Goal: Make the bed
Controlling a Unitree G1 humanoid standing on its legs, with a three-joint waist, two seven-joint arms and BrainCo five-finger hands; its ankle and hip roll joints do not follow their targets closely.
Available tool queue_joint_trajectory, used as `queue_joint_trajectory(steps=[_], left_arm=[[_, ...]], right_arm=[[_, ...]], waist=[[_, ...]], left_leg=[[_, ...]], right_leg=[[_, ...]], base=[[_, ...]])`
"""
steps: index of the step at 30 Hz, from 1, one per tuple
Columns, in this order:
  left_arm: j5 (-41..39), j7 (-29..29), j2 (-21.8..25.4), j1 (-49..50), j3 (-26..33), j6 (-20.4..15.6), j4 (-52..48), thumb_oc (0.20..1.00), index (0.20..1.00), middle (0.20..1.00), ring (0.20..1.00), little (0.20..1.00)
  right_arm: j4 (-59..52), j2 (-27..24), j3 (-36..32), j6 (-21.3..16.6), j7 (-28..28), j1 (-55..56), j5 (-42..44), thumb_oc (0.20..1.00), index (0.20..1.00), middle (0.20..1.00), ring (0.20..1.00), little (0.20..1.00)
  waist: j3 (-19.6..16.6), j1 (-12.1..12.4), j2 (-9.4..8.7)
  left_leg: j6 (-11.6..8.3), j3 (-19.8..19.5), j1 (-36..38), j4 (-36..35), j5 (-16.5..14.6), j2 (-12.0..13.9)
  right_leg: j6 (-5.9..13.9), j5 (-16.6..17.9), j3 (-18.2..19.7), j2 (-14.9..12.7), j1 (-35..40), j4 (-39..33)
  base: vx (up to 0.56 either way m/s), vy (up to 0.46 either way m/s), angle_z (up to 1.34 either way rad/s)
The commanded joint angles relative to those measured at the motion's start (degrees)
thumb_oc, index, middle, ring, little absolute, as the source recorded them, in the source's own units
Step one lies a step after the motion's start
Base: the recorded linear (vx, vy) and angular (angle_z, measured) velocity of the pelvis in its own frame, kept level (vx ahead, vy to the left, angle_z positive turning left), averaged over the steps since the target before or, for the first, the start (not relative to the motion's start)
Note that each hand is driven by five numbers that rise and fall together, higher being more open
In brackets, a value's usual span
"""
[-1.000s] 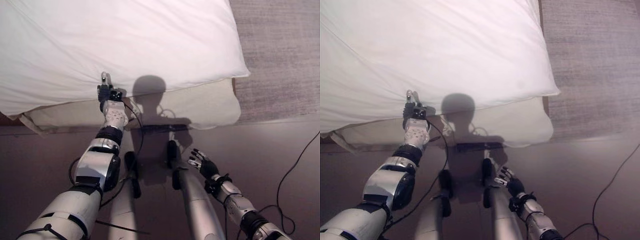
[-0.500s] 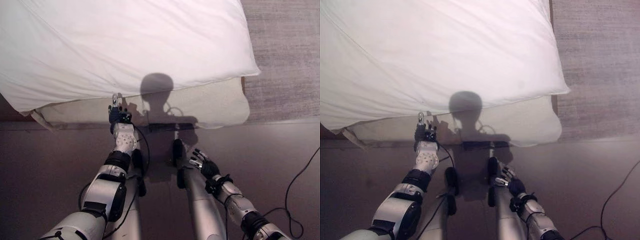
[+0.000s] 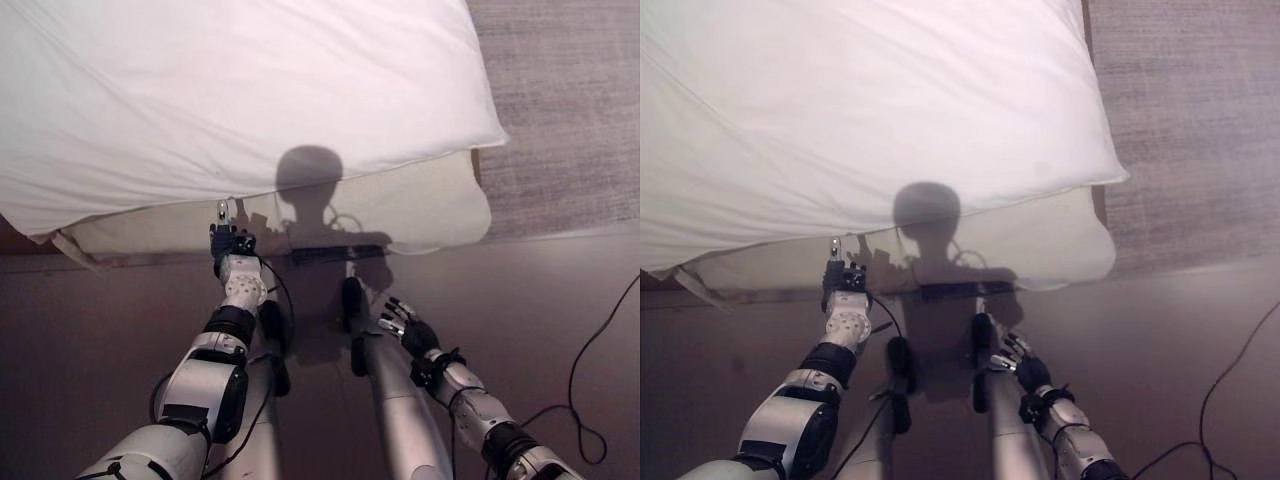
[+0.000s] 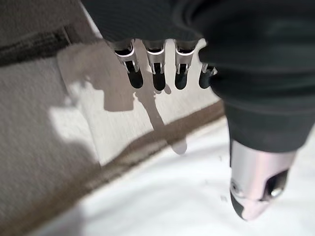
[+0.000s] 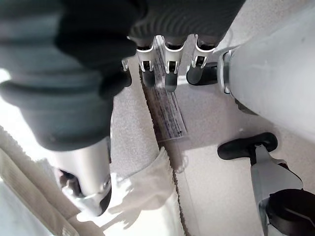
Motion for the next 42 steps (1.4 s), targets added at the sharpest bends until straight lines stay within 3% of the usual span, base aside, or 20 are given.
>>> queue_joint_trajectory(steps=[1,7,13,22,23,24,25,34,42], left_arm=[[0.4,-5.1,3.4,-4.0,0.9,-0.6,2.6,1.000,1.000,1.000,1.000,1.000],[0.4,-10.1,6.5,-8.0,-0.3,-0.7,3.0,1.000,1.000,1.000,1.000,1.000],[0.0,-10.1,8.9,-12.1,-1.5,-0.7,5.3,1.000,1.000,1.000,1.000,1.000],[0.1,-11.5,7.5,-11.6,-2.3,-2.3,1.6,1.000,1.000,1.000,1.000,1.000],[0.0,-12.0,7.5,-11.5,-2.4,-2.6,0.7,0.953,0.953,0.953,0.953,0.953],[0.1,-12.3,7.5,-11.2,-2.5,-2.5,0.4,0.238,0.238,0.238,0.238,0.238],[0.2,-12.3,7.6,-11.1,-2.7,-2.4,0.5,0.200,0.200,0.200,0.200,0.200],[0.3,-11.7,6.5,-11.5,-3.8,-4.2,-3.2,0.200,0.200,0.200,0.200,0.200],[-0.6,-13.5,0.2,-6.4,-5.9,-8.1,-17.0,0.200,0.200,0.200,0.200,0.200]], right_arm=[[-3.8,-2.3,1.4,-2.6,1.7,2.4,0.2,1.000,1.000,1.000,1.000,1.000],[-3.5,-2.7,2.0,-2.3,2.8,3.7,-0.5,1.000,1.000,1.000,1.000,1.000],[-4.0,-3.1,2.1,-1.8,2.9,5.3,-1.0,1.000,1.000,1.000,1.000,1.000],[-3.3,-2.5,1.9,-1.9,2.9,6.5,-0.8,1.000,1.000,1.000,1.000,1.000],[-3.3,-2.3,1.9,-2.0,2.9,6.4,-0.7,1.000,1.000,1.000,1.000,1.000],[-3.3,-2.2,1.9,-2.1,2.8,6.4,-0.7,1.000,1.000,1.000,1.000,1.000],[-3.2,-2.1,2.0,-2.1,2.8,6.2,-0.7,1.000,1.000,1.000,1.000,1.000],[-4.1,-1.1,2.0,-2.9,2.6,5.1,2.0,1.000,1.000,1.000,1.000,1.000],[-6.1,4.4,1.7,-3.7,6.6,-1.0,18.5,1.000,1.000,1.000,1.000,1.000]], waist=[[-2.6,-0.6,0.56],[-3.9,-1.7,-0.04],[-4.9,-2.0,-0.24],[-5.6,-2.0,-0.05],[-5.6,-2.0,-0.08],[-5.6,-1.8,-0.15],[-5.7,-1.7,-0.14],[-5.4,-1.1,0.47],[-4.9,0.8,1.64]], left_leg=[[-0.88,-1.7,-3.2,1.6,-0.4,0.3],[-1.06,-1.4,-5.0,2.4,-0.7,0.7],[-0.98,-1.4,-7.1,3.5,-0.9,0.9],[-0.95,-1.3,-7.7,3.9,-1.0,0.8],[-0.96,-1.2,-7.6,3.9,-1.0,0.7],[-0.93,-1.2,-7.4,3.7,-0.9,0.7],[-0.90,-1.1,-7.4,3.7,-0.9,0.7],[-0.92,-1.4,-6.2,2.7,-0.3,0.2],[-0.60,-1.9,-4.8,1.2,0.3,-0.7]], right_leg=[[6.57,-0.9,1.9,-0.6,-0.1,-0.4],[6.77,-0.7,2.3,-0.5,-2.1,0.1],[6.94,-0.4,2.4,-0.5,-4.2,0.9],[6.96,-0.2,2.6,-0.5,-4.8,1.2],[6.96,-0.1,2.6,-0.4,-4.7,1.1],[6.97,0.0,2.7,-0.4,-4.6,0.9],[6.96,0.0,2.7,-0.4,-4.5,0.7],[6.92,0.0,2.6,-0.4,-3.0,-0.3],[6.88,0.5,2.6,-0.5,-1.5,-1.3]], base=[[0.00,0.000,0.00],[0.00,0.001,-0.03],[0.00,0.002,-0.01],[0.00,0.003,-0.01],[0.00,0.000,0.00],[0.00,0.000,0.00],[0.00,0.000,0.00],[0.00,0.000,0.00],[0.00,0.000,0.00]])
